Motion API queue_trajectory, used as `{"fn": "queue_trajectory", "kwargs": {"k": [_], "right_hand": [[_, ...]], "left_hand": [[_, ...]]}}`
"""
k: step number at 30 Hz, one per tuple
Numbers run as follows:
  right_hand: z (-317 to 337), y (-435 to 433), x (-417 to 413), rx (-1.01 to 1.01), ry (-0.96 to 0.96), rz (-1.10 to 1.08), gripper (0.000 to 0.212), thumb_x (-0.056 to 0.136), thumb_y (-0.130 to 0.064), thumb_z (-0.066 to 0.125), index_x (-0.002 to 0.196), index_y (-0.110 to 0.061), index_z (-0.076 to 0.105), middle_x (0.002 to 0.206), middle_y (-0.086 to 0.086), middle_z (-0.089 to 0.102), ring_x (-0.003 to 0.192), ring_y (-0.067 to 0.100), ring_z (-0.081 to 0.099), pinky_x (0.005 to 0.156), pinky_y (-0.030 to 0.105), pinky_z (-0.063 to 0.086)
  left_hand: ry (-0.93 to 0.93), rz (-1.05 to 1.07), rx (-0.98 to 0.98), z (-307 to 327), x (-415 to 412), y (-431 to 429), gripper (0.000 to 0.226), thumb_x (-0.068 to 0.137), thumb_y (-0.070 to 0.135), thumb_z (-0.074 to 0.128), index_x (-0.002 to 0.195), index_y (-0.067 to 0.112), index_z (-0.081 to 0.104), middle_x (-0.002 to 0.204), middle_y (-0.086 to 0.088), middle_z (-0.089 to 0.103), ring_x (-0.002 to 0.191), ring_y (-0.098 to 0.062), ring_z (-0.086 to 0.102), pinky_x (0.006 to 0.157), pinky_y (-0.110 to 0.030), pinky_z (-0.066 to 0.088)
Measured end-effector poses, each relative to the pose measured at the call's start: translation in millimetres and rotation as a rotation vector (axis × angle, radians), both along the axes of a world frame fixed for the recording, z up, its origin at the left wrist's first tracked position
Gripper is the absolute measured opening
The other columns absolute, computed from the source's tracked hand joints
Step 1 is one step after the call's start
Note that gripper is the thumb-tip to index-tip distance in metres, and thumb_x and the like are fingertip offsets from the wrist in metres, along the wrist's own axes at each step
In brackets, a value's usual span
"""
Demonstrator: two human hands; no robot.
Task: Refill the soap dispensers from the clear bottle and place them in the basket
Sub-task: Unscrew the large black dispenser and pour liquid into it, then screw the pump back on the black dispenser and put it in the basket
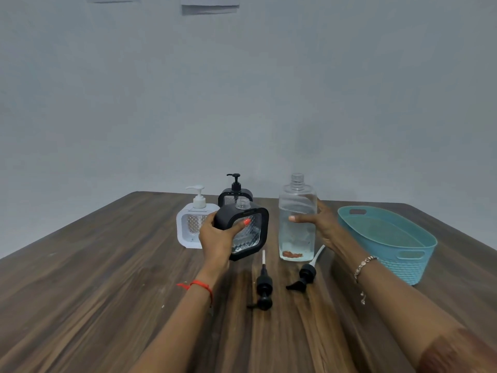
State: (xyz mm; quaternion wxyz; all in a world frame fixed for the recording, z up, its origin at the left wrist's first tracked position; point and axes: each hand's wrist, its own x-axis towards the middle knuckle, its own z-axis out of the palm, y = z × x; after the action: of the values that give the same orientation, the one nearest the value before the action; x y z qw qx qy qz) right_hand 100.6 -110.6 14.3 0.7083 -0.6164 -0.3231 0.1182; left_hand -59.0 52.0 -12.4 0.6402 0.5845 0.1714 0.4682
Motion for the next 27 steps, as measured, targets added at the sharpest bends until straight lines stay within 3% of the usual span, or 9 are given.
{"fn": "queue_trajectory", "kwargs": {"k": [5, 8, 10, 13, 16, 19, 21, 24, 27], "right_hand": [[-13, -4, 24, -0.041, 0.021, 0.105, 0.088, 0.037, -0.021, 0.088, 0.118, -0.013, 0.057, 0.111, 0.008, 0.065, 0.103, 0.023, 0.062, 0.078, 0.027, 0.057], [-8, -9, 29, -0.169, -0.064, 0.197, 0.107, 0.046, -0.029, 0.091, 0.138, -0.014, 0.037, 0.129, 0.010, 0.056, 0.120, 0.027, 0.054, 0.096, 0.038, 0.050], [-4, -8, 25, -0.148, -0.107, 0.099, 0.114, 0.055, -0.030, 0.089, 0.145, -0.020, 0.020, 0.137, 0.003, 0.044, 0.125, 0.023, 0.046, 0.104, 0.040, 0.042], [2, -2, -1, 0.082, -0.313, -0.411, 0.078, 0.071, -0.030, 0.070, 0.136, -0.017, 0.029, 0.125, 0.000, 0.036, 0.117, 0.016, 0.037, 0.102, 0.034, 0.036], [-9, 4, -31, 0.039, -0.908, -0.580, 0.046, 0.067, -0.012, 0.062, 0.111, -0.011, 0.047, 0.113, 0.003, 0.042, 0.109, 0.014, 0.039, 0.097, 0.035, 0.039], [-24, 10, -61, -0.161, -1.422, -0.408, 0.030, 0.064, -0.007, 0.048, 0.093, -0.015, 0.052, 0.109, 0.004, 0.043, 0.108, 0.021, 0.040, 0.095, 0.030, 0.030], [-32, 12, -75, -0.302, -1.613, -0.239, 0.030, 0.061, -0.007, 0.044, 0.089, -0.011, 0.056, 0.104, 0.009, 0.052, 0.102, 0.024, 0.044, 0.087, 0.031, 0.033], [-39, 18, -91, -0.658, -1.442, 0.159, 0.039, 0.064, 0.001, 0.051, 0.101, -0.004, 0.061, 0.102, 0.014, 0.057, 0.098, 0.028, 0.051, 0.082, 0.036, 0.044], [-44, 22, -97, -0.984, -1.344, 0.345, 0.052, 0.069, 0.004, 0.056, 0.120, -0.007, 0.056, 0.112, 0.015, 0.056, 0.109, 0.028, 0.047, 0.091, 0.039, 0.044]], "left_hand": [[-0.007, -0.006, -0.024, -1, 4, 7, 0.043, 0.061, 0.006, 0.085, 0.097, 0.012, 0.061, 0.088, 0.000, 0.069, 0.082, -0.016, 0.067, 0.072, -0.032, 0.056], [-0.010, -0.006, -0.029, -1, 5, 7, 0.045, 0.061, 0.006, 0.084, 0.099, 0.010, 0.061, 0.088, 0.001, 0.068, 0.081, -0.014, 0.067, 0.069, -0.028, 0.056], [-0.015, -0.009, -0.037, -3, 6, 8, 0.044, 0.061, 0.006, 0.084, 0.099, 0.008, 0.062, 0.088, -0.001, 0.069, 0.080, -0.015, 0.067, 0.068, -0.028, 0.056], [-0.012, -0.017, -0.039, -3, 6, 6, 0.038, 0.060, 0.006, 0.085, 0.092, 0.013, 0.063, 0.086, -0.001, 0.069, 0.080, -0.016, 0.067, 0.068, -0.029, 0.056], [-0.001, -0.020, -0.022, -1, 4, 2, 0.035, 0.061, 0.006, 0.084, 0.084, 0.019, 0.061, 0.083, 0.003, 0.068, 0.077, -0.013, 0.066, 0.064, -0.025, 0.055], [0.004, -0.007, -0.026, 3, 1, -3, 0.039, 0.062, 0.007, 0.084, 0.092, 0.013, 0.060, 0.082, 0.005, 0.065, 0.075, -0.008, 0.064, 0.060, -0.019, 0.053], [-0.002, 0.005, -0.029, 4, -1, -4, 0.042, 0.060, 0.007, 0.085, 0.094, 0.012, 0.060, 0.082, 0.003, 0.066, 0.075, -0.011, 0.065, 0.065, -0.024, 0.054], [-0.007, 0.023, -0.022, 5, -6, -5, 0.041, 0.059, 0.006, 0.085, 0.093, 0.011, 0.061, 0.083, 0.000, 0.067, 0.076, -0.014, 0.065, 0.067, -0.025, 0.055], [-0.012, 0.011, -0.025, 5, -11, -7, 0.041, 0.060, 0.005, 0.085, 0.094, 0.010, 0.062, 0.083, 0.002, 0.067, 0.077, -0.015, 0.065, 0.067, -0.024, 0.054]]}}
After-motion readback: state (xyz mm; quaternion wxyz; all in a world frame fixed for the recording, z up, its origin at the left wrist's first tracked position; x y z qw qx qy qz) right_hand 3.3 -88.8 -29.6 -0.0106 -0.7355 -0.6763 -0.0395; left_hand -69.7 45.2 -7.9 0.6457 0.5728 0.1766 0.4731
